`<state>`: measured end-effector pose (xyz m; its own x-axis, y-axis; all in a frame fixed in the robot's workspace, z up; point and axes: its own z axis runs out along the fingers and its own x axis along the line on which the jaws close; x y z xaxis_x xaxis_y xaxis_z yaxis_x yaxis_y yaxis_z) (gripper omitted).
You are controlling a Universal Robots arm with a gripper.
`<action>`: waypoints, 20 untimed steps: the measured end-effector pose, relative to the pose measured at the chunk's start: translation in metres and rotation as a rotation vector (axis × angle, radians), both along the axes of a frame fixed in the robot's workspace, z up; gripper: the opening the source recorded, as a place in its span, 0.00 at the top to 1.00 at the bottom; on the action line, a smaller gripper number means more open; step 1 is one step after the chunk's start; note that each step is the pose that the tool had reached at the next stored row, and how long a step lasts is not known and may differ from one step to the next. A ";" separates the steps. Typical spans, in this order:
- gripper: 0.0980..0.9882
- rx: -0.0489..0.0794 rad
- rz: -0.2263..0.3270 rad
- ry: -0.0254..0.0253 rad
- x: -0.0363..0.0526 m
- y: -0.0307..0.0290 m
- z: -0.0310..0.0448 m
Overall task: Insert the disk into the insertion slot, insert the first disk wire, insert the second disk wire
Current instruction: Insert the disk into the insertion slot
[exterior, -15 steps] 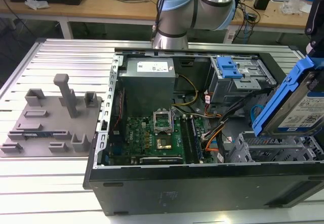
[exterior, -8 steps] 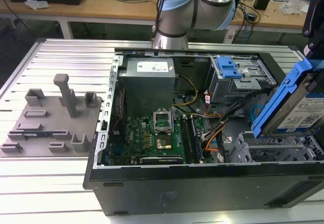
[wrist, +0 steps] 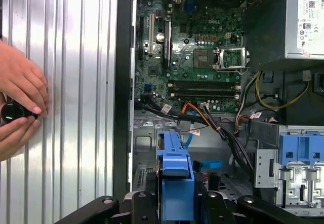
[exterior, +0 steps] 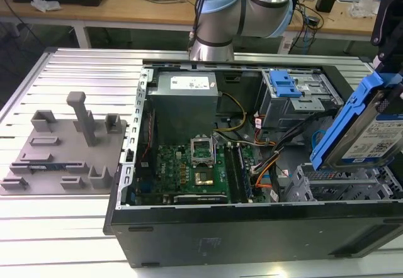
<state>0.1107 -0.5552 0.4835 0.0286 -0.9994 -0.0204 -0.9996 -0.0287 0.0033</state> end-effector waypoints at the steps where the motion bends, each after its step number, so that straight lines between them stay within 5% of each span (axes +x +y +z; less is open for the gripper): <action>1: 0.70 -0.001 0.000 0.0000 -0.0001 0.0007 -0.0003; 20: 0.70 -0.005 0.000 0.0000 -0.0001 0.0049 -0.0061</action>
<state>0.1105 -0.5503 0.4774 0.0288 -0.9995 -0.0155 -0.9996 -0.0289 0.0034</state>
